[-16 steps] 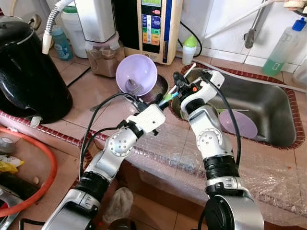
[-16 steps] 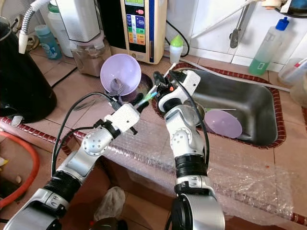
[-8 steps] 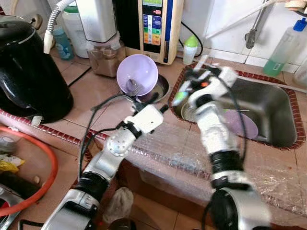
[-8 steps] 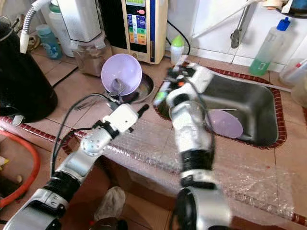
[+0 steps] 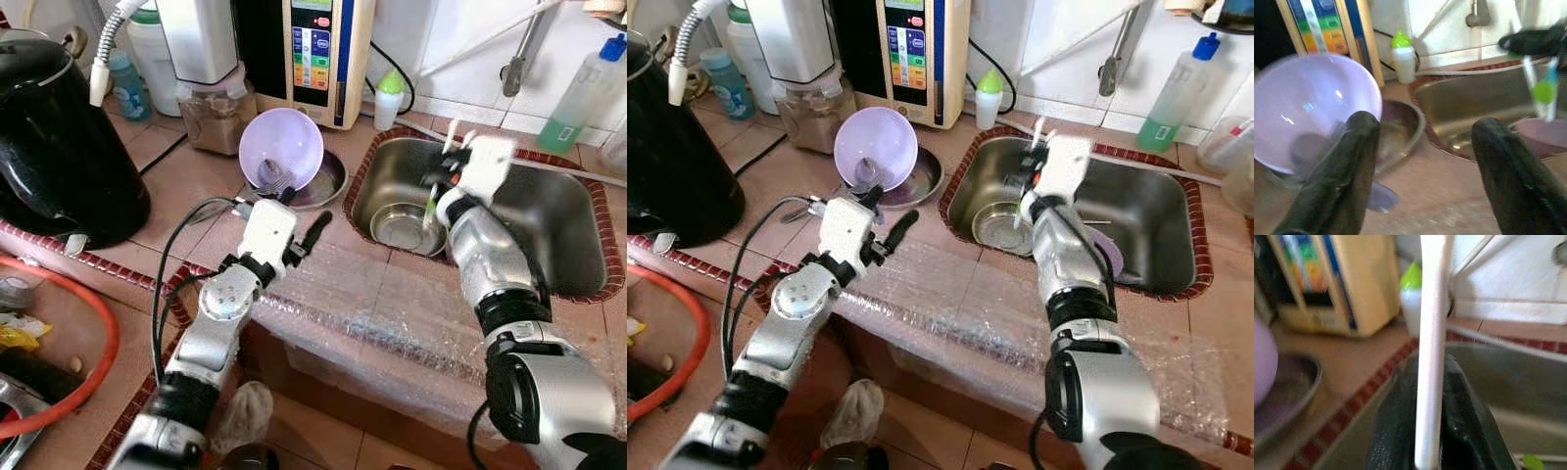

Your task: Kitchen organization

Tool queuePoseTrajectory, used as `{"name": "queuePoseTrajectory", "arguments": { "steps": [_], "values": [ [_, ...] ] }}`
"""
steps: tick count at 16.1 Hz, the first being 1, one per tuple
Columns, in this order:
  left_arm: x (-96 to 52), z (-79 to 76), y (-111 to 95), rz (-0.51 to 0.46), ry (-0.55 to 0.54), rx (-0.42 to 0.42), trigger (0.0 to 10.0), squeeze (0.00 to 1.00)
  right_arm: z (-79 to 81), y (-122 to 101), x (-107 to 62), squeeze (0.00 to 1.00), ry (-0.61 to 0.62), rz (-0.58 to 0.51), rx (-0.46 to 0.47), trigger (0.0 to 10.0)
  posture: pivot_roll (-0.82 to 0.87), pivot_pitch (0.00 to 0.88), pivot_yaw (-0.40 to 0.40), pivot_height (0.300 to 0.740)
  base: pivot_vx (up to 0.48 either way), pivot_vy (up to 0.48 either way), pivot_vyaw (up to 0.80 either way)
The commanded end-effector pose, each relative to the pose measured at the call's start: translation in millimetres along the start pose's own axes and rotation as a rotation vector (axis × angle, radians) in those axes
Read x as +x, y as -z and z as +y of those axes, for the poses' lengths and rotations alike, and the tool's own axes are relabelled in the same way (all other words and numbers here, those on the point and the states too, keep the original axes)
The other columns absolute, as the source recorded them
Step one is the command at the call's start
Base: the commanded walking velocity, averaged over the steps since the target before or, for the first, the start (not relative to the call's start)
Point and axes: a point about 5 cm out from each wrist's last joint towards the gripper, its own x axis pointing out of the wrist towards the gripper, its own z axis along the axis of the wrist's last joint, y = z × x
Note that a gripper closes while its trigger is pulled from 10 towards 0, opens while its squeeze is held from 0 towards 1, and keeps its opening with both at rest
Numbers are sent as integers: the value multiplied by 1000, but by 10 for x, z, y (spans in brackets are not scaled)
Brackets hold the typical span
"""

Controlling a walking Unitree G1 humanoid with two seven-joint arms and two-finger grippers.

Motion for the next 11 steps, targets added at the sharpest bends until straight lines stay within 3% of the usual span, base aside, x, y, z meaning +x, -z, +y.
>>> {"name": "queuePoseTrajectory", "arguments": {
  "steps": [1,6,11],
  "values": [
    [-32,16,-7,14,8,-45,10000,1000,11,-7,28,1000,-18,19,-37,10000,28,0,22,740,0,0,0],
    [-155,76,10,88,5,-149,10000,1000,-155,350,-94,1000,29,213,14,10000,48,0,17,740,0,0,0],
    [-347,124,58,128,-61,-193,10000,1000,-202,541,-225,1000,-8,244,48,10000,42,0,22,740,0,0,0]
  ]
}}
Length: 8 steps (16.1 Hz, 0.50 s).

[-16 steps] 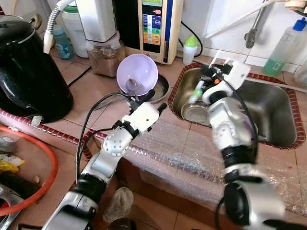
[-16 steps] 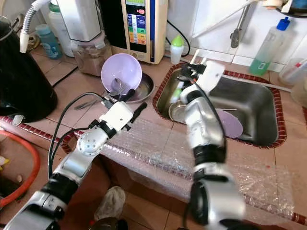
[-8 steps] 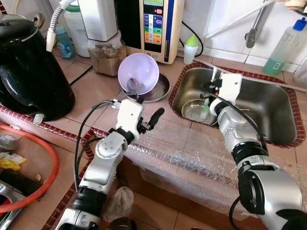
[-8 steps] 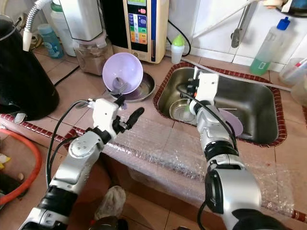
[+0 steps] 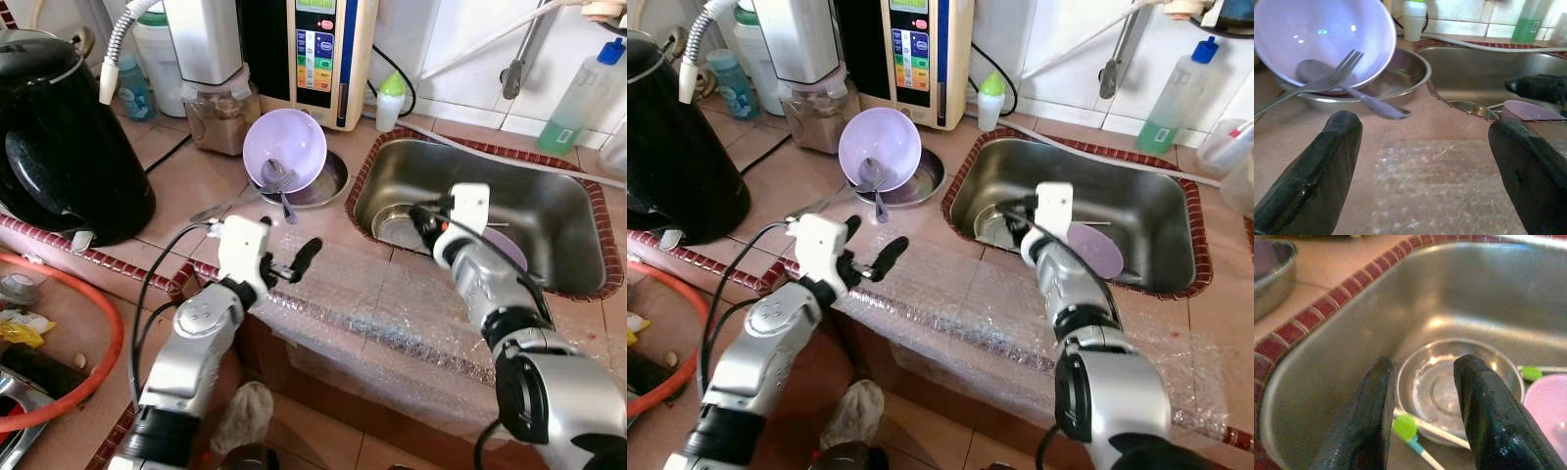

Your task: Kitchen organization

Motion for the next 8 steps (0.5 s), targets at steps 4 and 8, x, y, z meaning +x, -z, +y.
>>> {"name": "queuePoseTrajectory", "arguments": {
  "steps": [4,8],
  "values": [
    [-216,168,-106,-57,-171,-30,10000,871,148,-36,-71,1000,-100,-159,53,10000,62,0,6,740,0,0,0],
    [-359,292,-188,-93,-276,-8,10000,0,340,1,-289,0,-90,-268,71,10000,59,0,8,740,0,0,0]
  ]
}}
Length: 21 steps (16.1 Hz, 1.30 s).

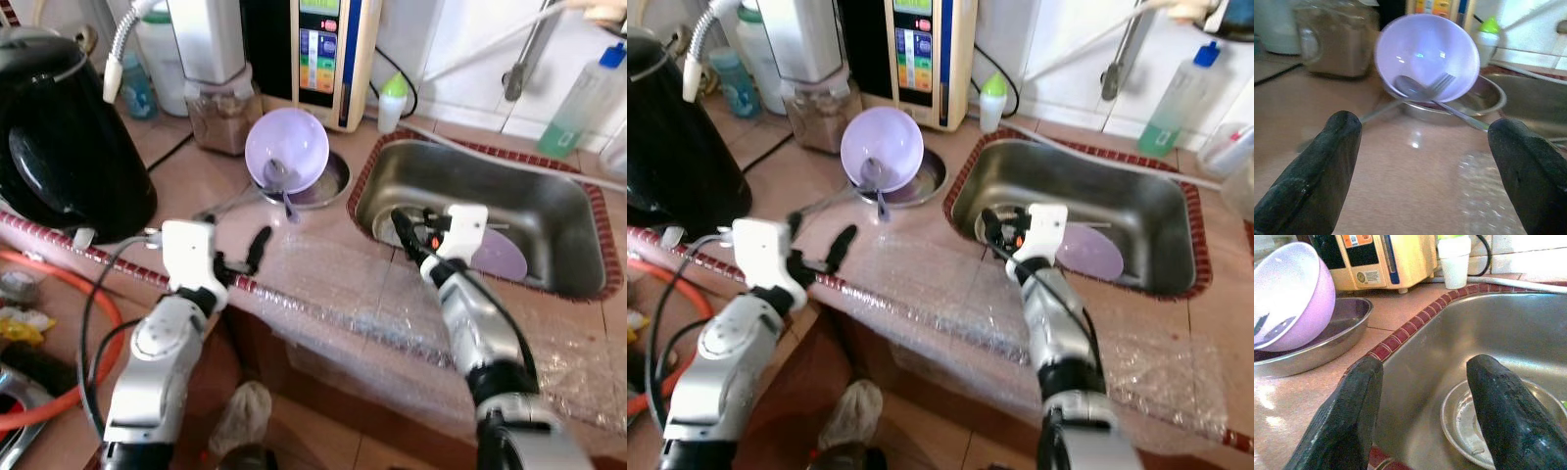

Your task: Kitchen organization

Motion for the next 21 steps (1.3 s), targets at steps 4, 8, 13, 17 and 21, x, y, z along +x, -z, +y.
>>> {"name": "queuePoseTrajectory", "arguments": {
  "steps": [4,8,13,17,21],
  "values": [
    [69,-26,-149,-61,-11,-3,10000,0,393,-92,-59,0,-105,-38,12,10000,32,0,25,740,0,0,0],
    [96,-69,-167,-68,3,-6,10000,0,534,-144,-94,0,-150,-36,-11,10000,24,0,26,740,68,0,0],
    [102,-73,-199,-78,1,-13,10000,0,564,-232,-120,0,-199,-43,110,10000,36,0,19,740,337,0,0],
    [103,-82,-200,-76,7,-22,10000,0,503,-282,-86,0,-160,-46,91,10000,31,0,21,740,361,0,0],
    [97,-118,-183,-69,20,-30,10000,0,500,-256,-94,0,-136,-45,49,10000,31,0,23,740,60,0,0]
  ]
}}
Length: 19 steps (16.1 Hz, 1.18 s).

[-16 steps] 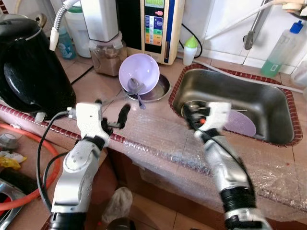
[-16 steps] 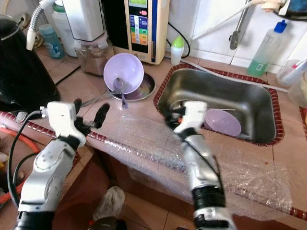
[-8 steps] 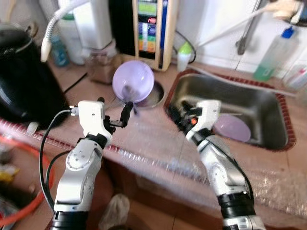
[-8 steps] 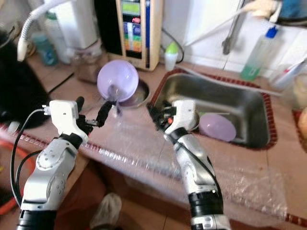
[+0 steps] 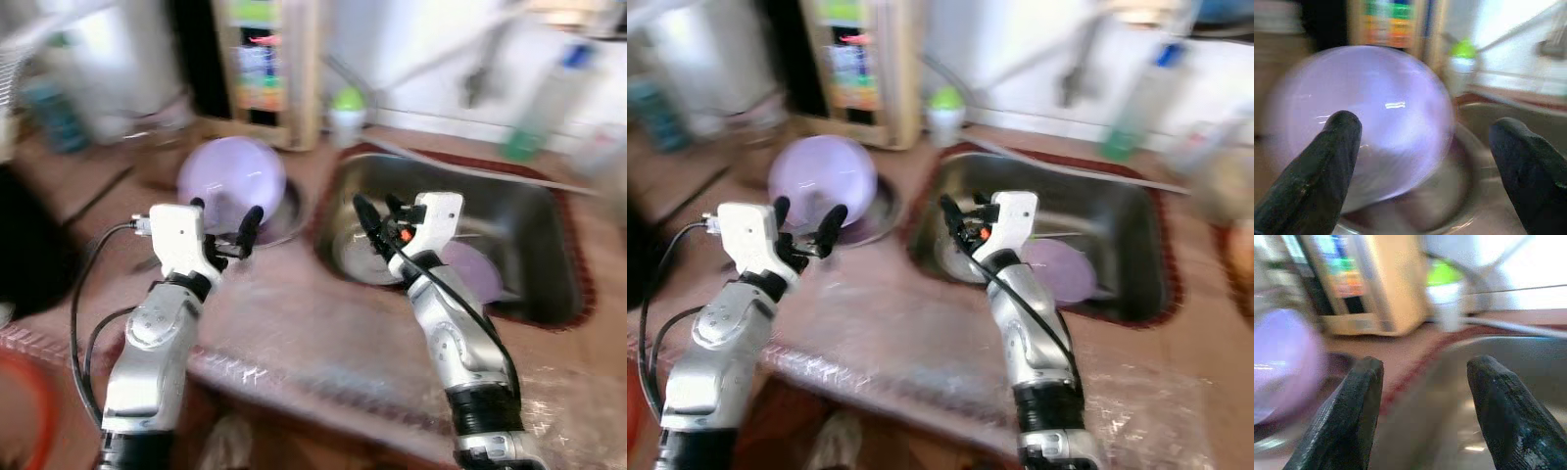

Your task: Kitchen organization

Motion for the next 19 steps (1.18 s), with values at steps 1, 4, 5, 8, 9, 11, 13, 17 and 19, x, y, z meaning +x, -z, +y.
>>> {"name": "queuePoseTrajectory", "arguments": {
  "steps": [1,4,5,8,9,11,13,17,19],
  "values": [
    [-31,76,-35,-3,-19,25,10000,0,93,-1,34,0,-26,-7,37,10000,31,0,23,740,0,0,0],
    [-58,76,-27,1,-31,32,10000,0,66,28,15,0,0,7,54,10000,33,0,24,740,0,0,0],
    [-68,85,-24,2,-45,37,10000,0,74,45,21,0,-4,25,-1,10000,34,0,22,740,0,0,0],
    [-136,278,19,3,-231,141,10000,0,119,77,46,0,-17,41,-40,10000,38,0,19,740,0,0,0],
    [-151,303,33,9,-245,152,10000,0,120,73,46,0,-13,41,-57,10000,41,0,17,740,0,0,0],
    [-201,380,85,40,-273,184,10000,0,129,88,35,0,-21,58,-50,10000,45,0,14,740,0,0,0],
    [-218,471,100,57,-296,235,10000,0,140,92,18,0,-33,54,-19,10000,49,0,13,740,0,0,0],
    [-375,595,214,191,-190,364,10000,0,154,120,-6,0,-38,60,7,10000,58,0,16,740,0,0,0],
    [-464,663,272,265,-137,410,10000,0,164,135,-18,0,-42,65,16,10000,67,0,18,740,0,0,0]
  ]
}}
